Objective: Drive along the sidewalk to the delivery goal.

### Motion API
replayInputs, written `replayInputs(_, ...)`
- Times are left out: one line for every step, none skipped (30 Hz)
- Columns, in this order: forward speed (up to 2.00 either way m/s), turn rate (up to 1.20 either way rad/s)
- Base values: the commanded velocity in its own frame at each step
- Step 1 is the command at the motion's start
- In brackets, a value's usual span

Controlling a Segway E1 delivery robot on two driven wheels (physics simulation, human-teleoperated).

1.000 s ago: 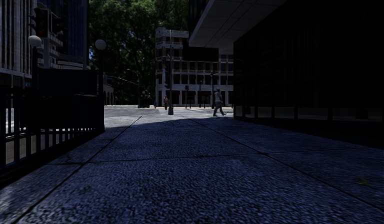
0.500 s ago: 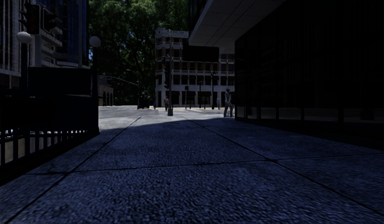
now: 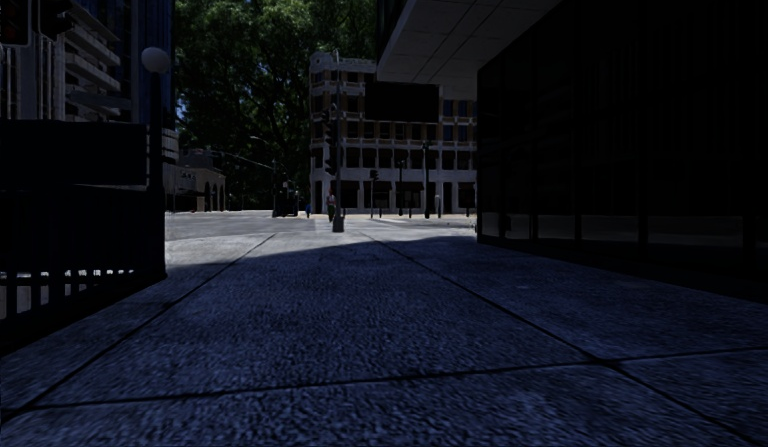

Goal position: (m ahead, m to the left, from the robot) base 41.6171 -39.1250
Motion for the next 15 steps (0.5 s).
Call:
replayInputs(1.60,0.00)
replayInputs(1.60,0.00)
replayInputs(1.60,0.00)
replayInputs(1.60,0.00)
replayInputs(1.60,0.00)
replayInputs(1.60,0.00)
replayInputs(1.60,0.00)
replayInputs(1.60,0.00)
replayInputs(1.60,0.00)
replayInputs(1.60,0.00)
replayInputs(1.59,0.00)
replayInputs(1.59,0.00)
replayInputs(1.59,0.00)
replayInputs(1.59,0.00)
replayInputs(1.59,0.00)
